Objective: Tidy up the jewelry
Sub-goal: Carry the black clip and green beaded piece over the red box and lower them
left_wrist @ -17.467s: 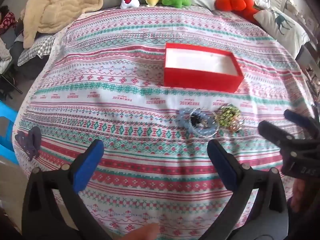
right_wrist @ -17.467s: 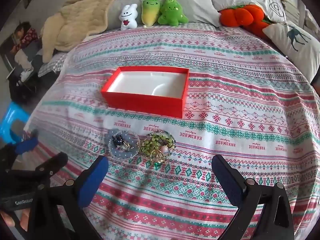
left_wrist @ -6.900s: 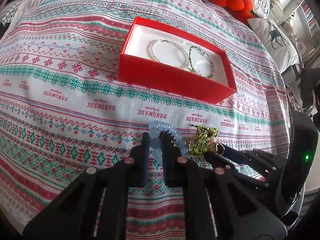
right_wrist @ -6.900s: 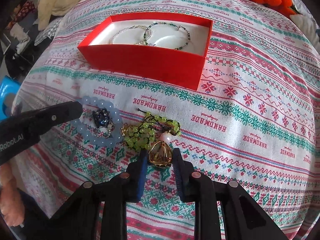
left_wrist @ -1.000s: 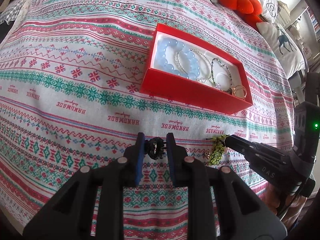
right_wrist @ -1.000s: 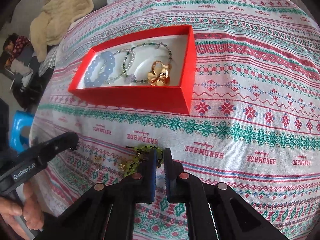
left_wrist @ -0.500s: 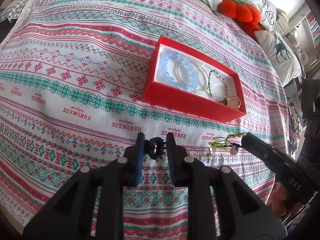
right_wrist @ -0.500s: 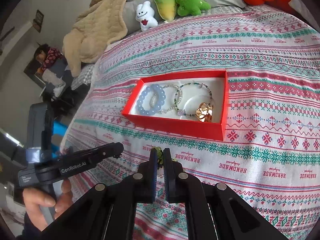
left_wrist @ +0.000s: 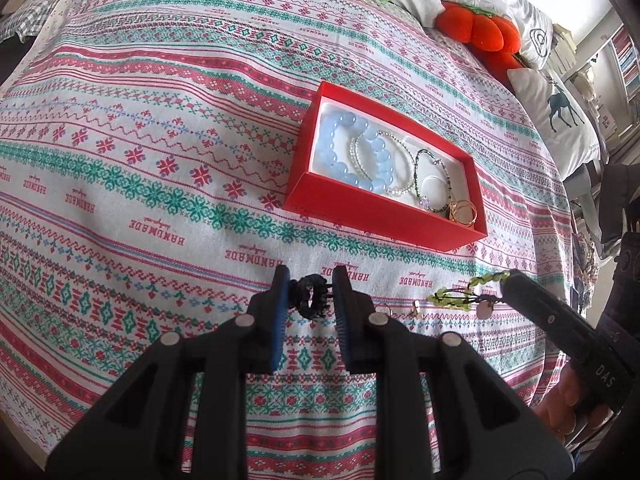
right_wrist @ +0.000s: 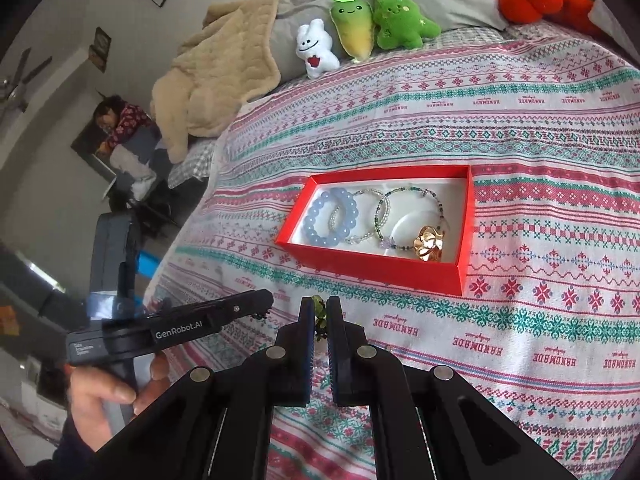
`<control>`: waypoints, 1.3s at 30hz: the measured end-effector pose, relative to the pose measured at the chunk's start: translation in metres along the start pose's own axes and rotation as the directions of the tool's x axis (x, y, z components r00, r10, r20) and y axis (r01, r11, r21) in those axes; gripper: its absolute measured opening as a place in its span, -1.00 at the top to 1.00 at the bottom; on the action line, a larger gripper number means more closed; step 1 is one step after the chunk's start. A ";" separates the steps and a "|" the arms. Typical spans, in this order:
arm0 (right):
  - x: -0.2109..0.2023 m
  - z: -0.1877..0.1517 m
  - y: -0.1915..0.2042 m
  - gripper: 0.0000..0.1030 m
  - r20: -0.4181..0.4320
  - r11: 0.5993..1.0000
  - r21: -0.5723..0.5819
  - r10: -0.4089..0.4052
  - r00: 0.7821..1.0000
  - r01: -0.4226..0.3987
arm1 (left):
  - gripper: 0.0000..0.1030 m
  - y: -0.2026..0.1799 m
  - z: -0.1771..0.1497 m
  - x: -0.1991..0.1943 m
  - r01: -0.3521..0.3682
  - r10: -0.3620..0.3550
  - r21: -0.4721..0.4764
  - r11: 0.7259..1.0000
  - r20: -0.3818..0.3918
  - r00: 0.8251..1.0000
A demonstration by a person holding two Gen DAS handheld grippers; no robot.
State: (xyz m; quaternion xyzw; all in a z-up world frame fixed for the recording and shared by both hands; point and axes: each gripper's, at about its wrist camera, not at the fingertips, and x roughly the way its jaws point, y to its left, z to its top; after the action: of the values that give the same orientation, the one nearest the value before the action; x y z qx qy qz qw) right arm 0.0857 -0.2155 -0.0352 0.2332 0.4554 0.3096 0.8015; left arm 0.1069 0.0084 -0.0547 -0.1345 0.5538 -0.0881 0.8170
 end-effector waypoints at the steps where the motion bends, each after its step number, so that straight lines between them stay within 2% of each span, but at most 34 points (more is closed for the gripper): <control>1: -0.002 0.000 0.001 0.89 0.013 1.000 -0.007 0.003 1.000 -0.003 | 0.55 -0.001 0.000 0.000 0.000 0.000 -0.001 1.000 0.002 1.000; 4: -0.010 0.002 0.004 0.89 0.049 0.999 -0.013 0.033 0.998 -0.033 | 0.55 -0.001 0.002 -0.002 0.011 -0.011 -0.002 1.000 0.009 1.000; 11: -0.017 0.006 0.000 0.89 0.073 1.000 0.010 0.017 0.997 -0.018 | 0.55 -0.001 0.006 -0.015 0.046 -0.046 -0.008 0.999 0.055 0.997; 18: -0.030 0.018 0.000 0.89 0.138 0.999 0.037 0.034 0.990 -0.039 | 0.55 -0.004 0.022 -0.032 0.116 -0.112 -0.034 0.993 0.119 0.987; 23: -0.029 0.029 -0.004 0.89 0.160 0.997 0.076 0.009 0.987 -0.021 | 0.55 -0.012 0.035 -0.036 0.155 -0.147 -0.043 0.987 0.150 0.978; 31: -0.015 0.046 -0.014 0.88 0.165 0.992 0.123 -0.027 0.986 0.006 | 0.55 -0.029 0.049 -0.020 0.178 -0.172 -0.032 0.983 0.150 0.974; 39: 0.006 0.055 -0.027 0.88 0.147 0.989 0.139 -0.066 0.987 0.046 | 0.55 -0.028 0.058 0.003 0.163 -0.157 -0.038 0.986 0.121 0.980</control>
State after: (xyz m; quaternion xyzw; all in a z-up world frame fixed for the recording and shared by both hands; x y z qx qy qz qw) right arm 0.1432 -0.2352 -0.0301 0.2968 0.4197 0.2368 0.8244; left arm 0.1618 -0.0118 -0.0287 -0.2031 0.4943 -0.1322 0.8349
